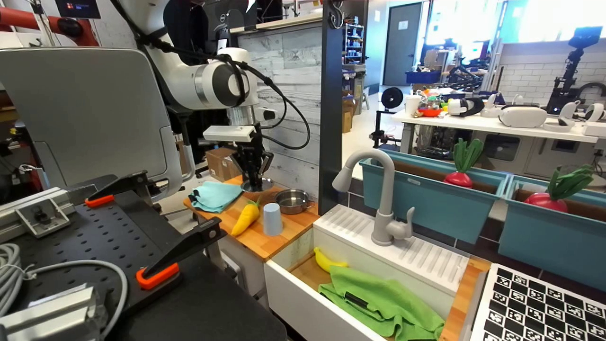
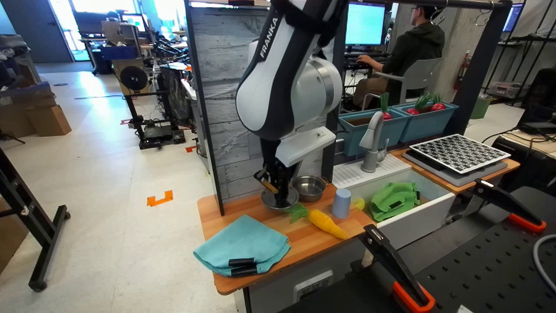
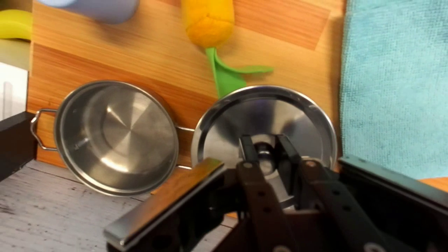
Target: Remove the carrot plushie from the pot and then cover the pot with the silver lid
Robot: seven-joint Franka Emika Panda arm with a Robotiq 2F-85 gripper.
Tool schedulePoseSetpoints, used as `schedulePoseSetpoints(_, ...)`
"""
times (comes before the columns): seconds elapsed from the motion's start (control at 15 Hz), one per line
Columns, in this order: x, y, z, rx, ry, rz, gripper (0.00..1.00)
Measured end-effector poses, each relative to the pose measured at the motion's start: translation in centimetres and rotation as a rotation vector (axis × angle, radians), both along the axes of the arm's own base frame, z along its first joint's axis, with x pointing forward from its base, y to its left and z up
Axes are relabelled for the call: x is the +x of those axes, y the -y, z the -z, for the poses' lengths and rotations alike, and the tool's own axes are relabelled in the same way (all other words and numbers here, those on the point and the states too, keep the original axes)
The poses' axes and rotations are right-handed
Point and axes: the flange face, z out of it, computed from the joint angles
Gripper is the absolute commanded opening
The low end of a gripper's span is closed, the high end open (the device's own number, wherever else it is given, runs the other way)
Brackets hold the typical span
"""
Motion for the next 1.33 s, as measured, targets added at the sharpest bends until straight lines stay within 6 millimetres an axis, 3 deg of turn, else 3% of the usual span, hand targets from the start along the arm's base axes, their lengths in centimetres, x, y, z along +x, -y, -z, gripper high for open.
schedulePoseSetpoints(0.33, 1.1, 3.4, -1.4, 0.002, 0.017, 0.079, 0.05)
schedulePoseSetpoints(0.73, 2.1, 8.5, -1.4, 0.006, 0.019, 0.17, 0.05)
schedulePoseSetpoints(1.07, 2.3, 10.5, -0.4, 0.019, 0.008, 0.228, 0.05)
schedulePoseSetpoints(1.33, 2.4, 10.9, 0.5, 0.025, 0.002, 0.252, 0.05)
